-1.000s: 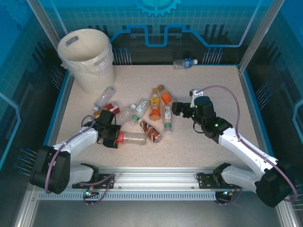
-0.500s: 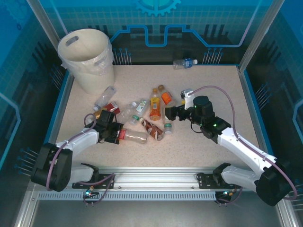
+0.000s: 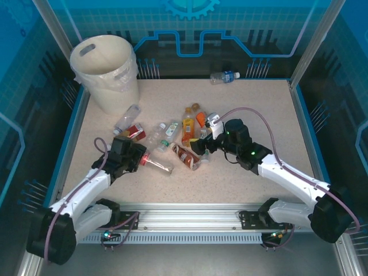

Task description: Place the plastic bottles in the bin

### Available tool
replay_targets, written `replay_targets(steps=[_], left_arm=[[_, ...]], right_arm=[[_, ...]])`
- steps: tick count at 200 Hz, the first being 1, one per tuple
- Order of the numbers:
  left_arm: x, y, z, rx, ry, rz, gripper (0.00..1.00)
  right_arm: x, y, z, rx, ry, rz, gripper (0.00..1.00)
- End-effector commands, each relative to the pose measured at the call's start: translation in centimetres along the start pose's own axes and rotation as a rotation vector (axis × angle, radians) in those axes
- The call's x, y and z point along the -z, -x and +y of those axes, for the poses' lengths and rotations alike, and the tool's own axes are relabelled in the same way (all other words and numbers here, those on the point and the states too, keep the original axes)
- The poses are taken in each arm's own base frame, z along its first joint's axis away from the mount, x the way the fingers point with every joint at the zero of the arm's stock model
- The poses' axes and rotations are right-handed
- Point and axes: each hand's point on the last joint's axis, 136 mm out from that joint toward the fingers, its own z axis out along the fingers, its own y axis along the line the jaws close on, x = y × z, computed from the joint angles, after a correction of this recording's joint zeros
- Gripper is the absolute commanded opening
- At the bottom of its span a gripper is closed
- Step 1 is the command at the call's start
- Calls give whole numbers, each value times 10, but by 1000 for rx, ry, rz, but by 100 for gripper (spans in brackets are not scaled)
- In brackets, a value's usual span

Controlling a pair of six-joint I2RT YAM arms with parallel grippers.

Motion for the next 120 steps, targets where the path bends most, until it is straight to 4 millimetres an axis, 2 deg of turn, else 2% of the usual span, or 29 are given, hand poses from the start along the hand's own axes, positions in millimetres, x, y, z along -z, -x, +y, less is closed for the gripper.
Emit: replay_targets(steps=[1,55,89,120], left_arm=[[27,19,-23,-191,-20,-100,55],[74,40,-79,-420,-103,-206,56],[116,59,-138,-579,-234,-340,56],[156,78,-194,-731,-353,-522,55]], right_arm=[[-2,19,6,74,-11,-43,100],[-10,13,10,92,-30,-2,100],[-7,20,-3,77,-115,-32,100],[5,36,-27,7,-261,-156,100]])
